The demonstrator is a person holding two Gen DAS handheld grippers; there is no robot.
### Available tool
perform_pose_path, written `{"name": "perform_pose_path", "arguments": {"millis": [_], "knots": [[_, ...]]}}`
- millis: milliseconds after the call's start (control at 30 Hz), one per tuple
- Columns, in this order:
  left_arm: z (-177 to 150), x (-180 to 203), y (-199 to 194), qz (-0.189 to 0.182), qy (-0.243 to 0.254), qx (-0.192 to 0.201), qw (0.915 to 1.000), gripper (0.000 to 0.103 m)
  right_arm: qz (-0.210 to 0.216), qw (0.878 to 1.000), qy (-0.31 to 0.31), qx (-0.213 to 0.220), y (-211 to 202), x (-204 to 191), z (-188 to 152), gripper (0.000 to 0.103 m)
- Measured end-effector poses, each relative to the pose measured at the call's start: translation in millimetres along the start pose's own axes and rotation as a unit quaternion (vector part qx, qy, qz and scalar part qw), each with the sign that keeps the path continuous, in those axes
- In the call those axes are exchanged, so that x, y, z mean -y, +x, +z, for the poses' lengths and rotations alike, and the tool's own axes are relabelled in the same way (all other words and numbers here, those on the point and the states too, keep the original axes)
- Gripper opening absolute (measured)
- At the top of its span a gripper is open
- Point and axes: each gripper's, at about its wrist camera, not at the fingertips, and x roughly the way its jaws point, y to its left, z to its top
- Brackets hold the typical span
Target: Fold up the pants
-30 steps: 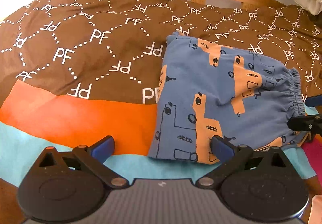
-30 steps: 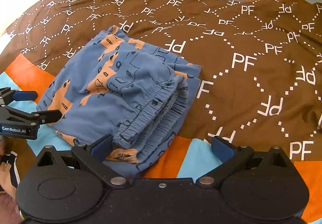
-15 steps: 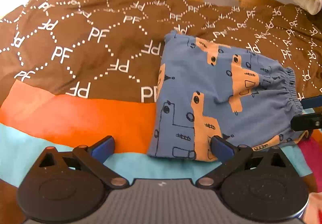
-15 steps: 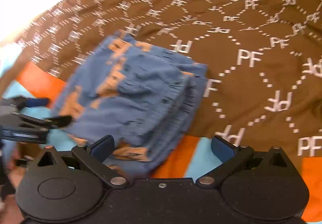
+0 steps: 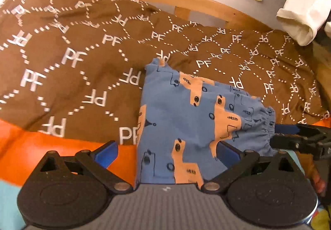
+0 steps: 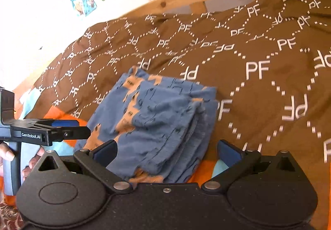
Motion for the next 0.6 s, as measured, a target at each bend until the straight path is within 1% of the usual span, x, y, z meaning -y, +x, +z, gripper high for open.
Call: {"name": "perform_pose_path", "arguments": {"millis": [67, 100, 167, 233, 267, 333, 367, 467, 533, 600], "knots": [[-1.1, -11.5, 14.1, -0.014, -0.019, -0.015, 0.9996, 0.103, 0.008, 1.000, -0.001, 0.017, 7.6, 8.2, 4.9, 0.102], [-3.2, -17.5, 19.4, -0.023, -0.029, -0.017, 0.9992, 0.103, 0.019, 0.999, 0.010, 0.024, 12.9, 14.8, 8.0, 0.102], [-7.3, -24.1, 20.6, -0.042, -0.031, 0.008, 0.9986, 0.103, 0.046, 0.997, 0.057, 0.037, 22.0, 31.2, 10.4, 0.102], [-7.3, -25.1, 22.9, -0.055, -0.018, 0.012, 0.9983, 0.103, 0.085, 0.989, 0.109, 0.056, 24.3, 47.8, 8.7, 0.103], [-7.4, -25.6, 23.5, -0.065, -0.014, 0.013, 0.9977, 0.103, 0.106, 0.984, 0.125, 0.063, 22.9, 53.4, 8.6, 0.103], [-7.4, -27.9, 24.4, -0.087, -0.013, 0.012, 0.9960, 0.103, 0.149, 0.978, 0.137, 0.056, 23.1, 57.7, 9.5, 0.103], [-7.0, -28.2, 24.6, -0.096, -0.013, 0.011, 0.9952, 0.103, 0.158, 0.977, 0.136, 0.054, 23.8, 57.7, 9.6, 0.103], [-4.0, -28.3, 24.8, -0.123, -0.012, 0.000, 0.9924, 0.103, 0.163, 0.976, 0.138, 0.049, 25.3, 58.4, 9.3, 0.102], [-1.8, -31.0, 25.8, -0.145, -0.022, -0.010, 0.9891, 0.103, 0.175, 0.971, 0.154, 0.047, 24.2, 63.8, 9.1, 0.102], [-0.1, -38.8, 27.0, -0.159, -0.037, -0.015, 0.9865, 0.103, 0.176, 0.969, 0.168, 0.038, 24.2, 68.8, 11.1, 0.102]]}}
